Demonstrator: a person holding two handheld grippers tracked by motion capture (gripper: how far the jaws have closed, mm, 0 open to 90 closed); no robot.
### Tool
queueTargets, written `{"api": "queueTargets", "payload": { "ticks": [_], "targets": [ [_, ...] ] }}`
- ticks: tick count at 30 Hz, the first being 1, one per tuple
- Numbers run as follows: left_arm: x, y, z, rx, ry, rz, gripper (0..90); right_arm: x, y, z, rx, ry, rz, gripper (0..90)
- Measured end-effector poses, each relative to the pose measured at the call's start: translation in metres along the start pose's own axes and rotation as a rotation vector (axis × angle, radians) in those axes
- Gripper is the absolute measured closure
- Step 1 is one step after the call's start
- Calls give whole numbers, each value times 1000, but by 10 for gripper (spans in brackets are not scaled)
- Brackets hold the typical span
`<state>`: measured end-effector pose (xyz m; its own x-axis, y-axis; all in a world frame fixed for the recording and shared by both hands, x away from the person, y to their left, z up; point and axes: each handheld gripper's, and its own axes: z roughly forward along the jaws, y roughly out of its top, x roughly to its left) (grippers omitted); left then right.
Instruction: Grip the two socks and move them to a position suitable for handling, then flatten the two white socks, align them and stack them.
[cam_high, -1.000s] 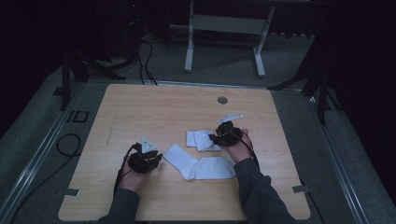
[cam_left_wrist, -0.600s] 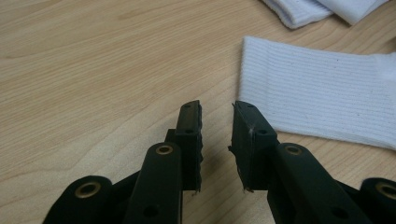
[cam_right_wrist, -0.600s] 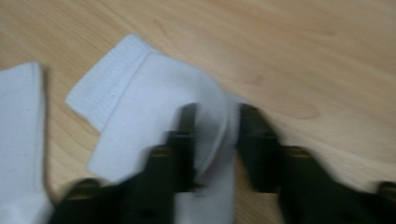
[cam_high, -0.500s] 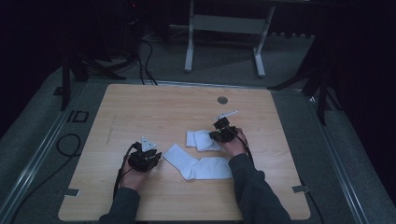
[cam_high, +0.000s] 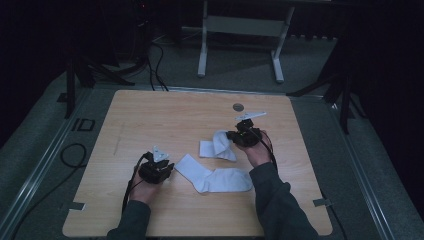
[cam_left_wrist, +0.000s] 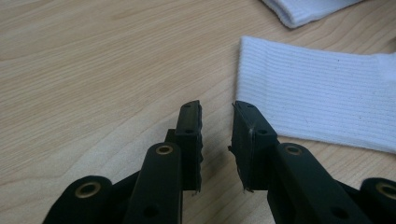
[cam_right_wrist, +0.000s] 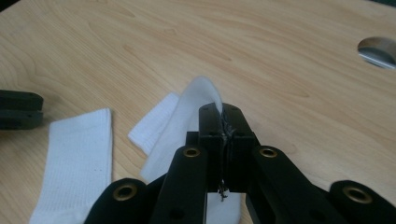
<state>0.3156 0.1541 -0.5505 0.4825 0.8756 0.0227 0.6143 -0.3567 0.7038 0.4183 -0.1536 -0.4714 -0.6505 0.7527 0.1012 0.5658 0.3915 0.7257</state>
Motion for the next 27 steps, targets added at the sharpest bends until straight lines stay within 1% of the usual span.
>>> {"api": "queueTargets", "payload": {
  "ticks": [5, 11, 14, 20, 23, 27],
  "targets": [
    [-1, 0, 0, 2, -3, 8, 725, -1, 3, -8, -12, -4, -3, 880],
    [-1, 0, 0, -4, -3, -1, 725, -3, 4, -17, -29, -8, -6, 880],
    [0, 0, 0, 0, -1, -1, 725, -6, 4, -23, -31, -12, -6, 880],
    [-1, 0, 0, 0, -3, 0, 725, -21, -4, -33, -26, -34, 10, 880],
    [-1, 0, 0, 1, -4, 3, 725, -30, -11, -37, -15, -53, 18, 880],
    [-2, 1, 0, 3, -2, 6, 726, -45, -23, -44, 1, -75, 46, 880]
  ]
}}
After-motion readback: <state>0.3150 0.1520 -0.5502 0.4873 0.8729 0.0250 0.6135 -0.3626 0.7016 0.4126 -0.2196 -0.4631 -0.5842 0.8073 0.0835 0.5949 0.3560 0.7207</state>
